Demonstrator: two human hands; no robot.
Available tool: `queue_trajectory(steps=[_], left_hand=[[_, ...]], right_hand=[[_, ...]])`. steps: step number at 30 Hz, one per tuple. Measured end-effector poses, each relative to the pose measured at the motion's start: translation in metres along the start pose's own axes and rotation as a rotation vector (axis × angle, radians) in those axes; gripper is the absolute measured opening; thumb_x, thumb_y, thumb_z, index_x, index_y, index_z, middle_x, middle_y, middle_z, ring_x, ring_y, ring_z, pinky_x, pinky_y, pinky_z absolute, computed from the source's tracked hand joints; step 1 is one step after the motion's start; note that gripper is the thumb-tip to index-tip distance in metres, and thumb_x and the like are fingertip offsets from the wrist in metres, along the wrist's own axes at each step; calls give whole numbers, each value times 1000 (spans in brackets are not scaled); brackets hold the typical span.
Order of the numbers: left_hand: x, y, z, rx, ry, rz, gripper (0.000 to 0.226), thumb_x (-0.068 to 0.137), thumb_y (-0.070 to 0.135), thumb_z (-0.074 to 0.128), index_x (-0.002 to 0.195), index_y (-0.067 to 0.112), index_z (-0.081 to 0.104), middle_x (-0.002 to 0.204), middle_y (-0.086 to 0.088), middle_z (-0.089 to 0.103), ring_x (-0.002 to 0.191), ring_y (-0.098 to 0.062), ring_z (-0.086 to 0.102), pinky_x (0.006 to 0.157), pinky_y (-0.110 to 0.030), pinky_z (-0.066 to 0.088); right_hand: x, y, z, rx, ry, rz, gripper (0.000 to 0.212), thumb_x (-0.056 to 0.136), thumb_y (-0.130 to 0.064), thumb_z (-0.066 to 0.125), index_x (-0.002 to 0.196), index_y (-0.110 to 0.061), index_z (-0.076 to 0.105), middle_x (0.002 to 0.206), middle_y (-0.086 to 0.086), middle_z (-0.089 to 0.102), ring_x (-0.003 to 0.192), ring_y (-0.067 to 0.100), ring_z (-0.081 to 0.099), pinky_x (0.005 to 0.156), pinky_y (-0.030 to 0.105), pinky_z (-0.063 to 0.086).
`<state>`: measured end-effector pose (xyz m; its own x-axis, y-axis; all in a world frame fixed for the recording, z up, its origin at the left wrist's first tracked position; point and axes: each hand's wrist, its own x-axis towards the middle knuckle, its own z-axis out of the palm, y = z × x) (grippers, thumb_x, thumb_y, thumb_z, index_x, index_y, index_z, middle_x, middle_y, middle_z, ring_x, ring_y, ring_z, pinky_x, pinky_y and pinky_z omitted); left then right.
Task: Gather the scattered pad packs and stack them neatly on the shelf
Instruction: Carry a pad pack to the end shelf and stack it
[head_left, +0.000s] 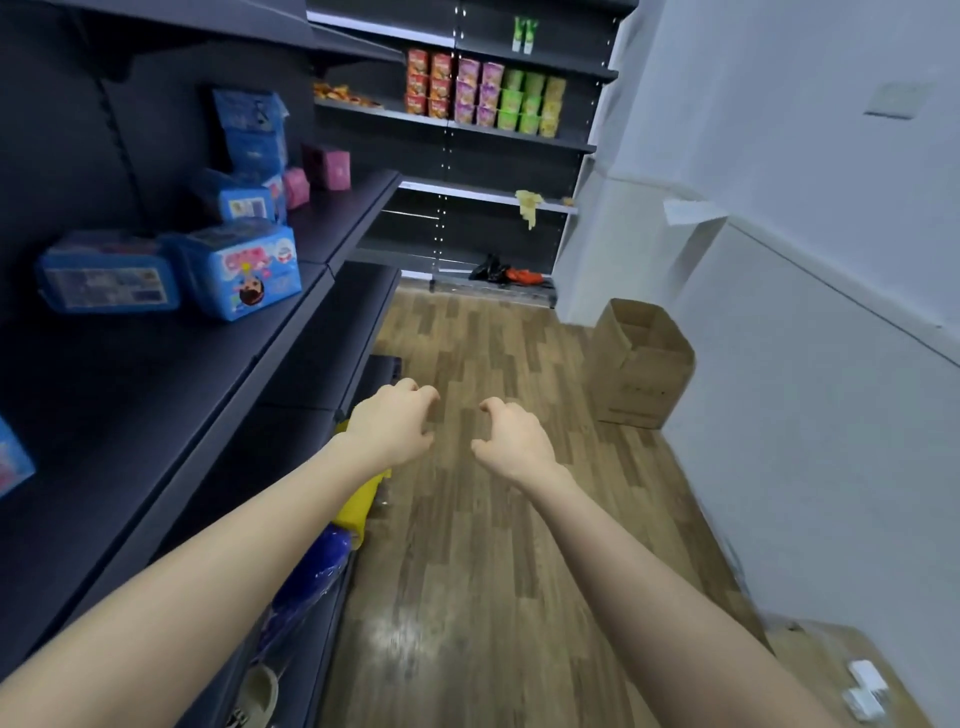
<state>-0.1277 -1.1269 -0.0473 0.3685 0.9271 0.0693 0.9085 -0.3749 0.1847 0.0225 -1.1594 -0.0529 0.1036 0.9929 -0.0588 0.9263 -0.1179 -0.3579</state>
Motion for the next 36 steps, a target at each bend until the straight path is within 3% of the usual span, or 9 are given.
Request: queue_trajectory(steps=[15,27,36], left_hand=[[150,-18,50,-9,-171,-1,48,89,29,52,134,22,40,128,-5,45,116,-26,48,83,-36,45],[346,16,41,-53,-84,-42,47,87,30,54,132,21,43,124,-3,47,112,-25,50,85,-37,48],[418,8,53,33,-143,-107,47,87,29,54,131,20,43,124,-5,45,113,-27,47,85,-39,48]], right_hand=[[148,48,1,-50,-60,79,46,88,-22,53,132,-12,43,127,13,49,120,33,45,97,39,42],[327,117,-67,-73,-29,-25,48,88,-22,51,134,-11,43,125,14,51,117,33,48,94,41,44],[411,134,-70,-96,-82,-99,48,89,-22,51,135,-13,42,128,13,50,120,34,46,96,40,42]])
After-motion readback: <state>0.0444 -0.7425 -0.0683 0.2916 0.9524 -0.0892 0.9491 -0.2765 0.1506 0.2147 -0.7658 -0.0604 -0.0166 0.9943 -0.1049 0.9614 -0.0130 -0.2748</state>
